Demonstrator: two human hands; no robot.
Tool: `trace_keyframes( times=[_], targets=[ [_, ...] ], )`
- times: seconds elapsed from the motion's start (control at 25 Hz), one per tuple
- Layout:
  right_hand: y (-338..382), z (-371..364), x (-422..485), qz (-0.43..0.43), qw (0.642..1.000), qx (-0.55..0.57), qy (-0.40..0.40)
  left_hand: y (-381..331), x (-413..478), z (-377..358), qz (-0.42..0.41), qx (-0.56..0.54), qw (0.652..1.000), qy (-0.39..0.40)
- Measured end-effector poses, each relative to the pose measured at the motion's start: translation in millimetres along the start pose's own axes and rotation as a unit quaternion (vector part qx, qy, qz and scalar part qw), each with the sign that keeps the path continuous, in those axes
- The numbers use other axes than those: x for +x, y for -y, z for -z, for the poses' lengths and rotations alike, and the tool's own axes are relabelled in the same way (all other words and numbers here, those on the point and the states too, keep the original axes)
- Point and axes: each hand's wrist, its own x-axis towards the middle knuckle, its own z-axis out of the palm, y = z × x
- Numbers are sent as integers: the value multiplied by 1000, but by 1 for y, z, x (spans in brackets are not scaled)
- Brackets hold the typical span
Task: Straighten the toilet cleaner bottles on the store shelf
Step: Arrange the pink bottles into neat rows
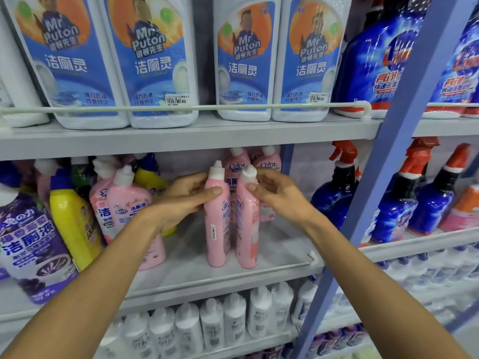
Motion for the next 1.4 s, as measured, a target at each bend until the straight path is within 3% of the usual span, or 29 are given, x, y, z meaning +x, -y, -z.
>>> trace_keyframes(
  times=[0.12,0.2,0.28,0.4,0.6,0.68,0.8,1.12,1.4],
  targets=[
    [-7,-11,1,5,995,-45,-92,3,4,-21,-65,91,986,-124],
    [-12,-15,-3,7,994,-46,-100,5,6,-36,-97,146,964,-197],
    [-16,-12,-13,-15,999,-6,-33,13,4,-30,-89,142,970,-179],
    [-23,-15,-28,-34,999,4,16,27,-9,-14,-25,81,995,-50],
    [-27,-39,-39,20,983,-70,-169,45,-6,-45,-87,127,967,-205],
    [-33,-37,-43,22,984,-68,-164,52,-7,-43,-82,124,968,-200],
    [-45,-35,-50,-5,985,-108,-136,68,-12,-27,-27,133,982,-130],
    [-74,-8,-19,-34,961,-167,-216,80,41,-74,-43,190,925,-325],
    [-102,9,16,-75,962,-159,-209,92,78,-73,2,204,910,-362]
  ],
)
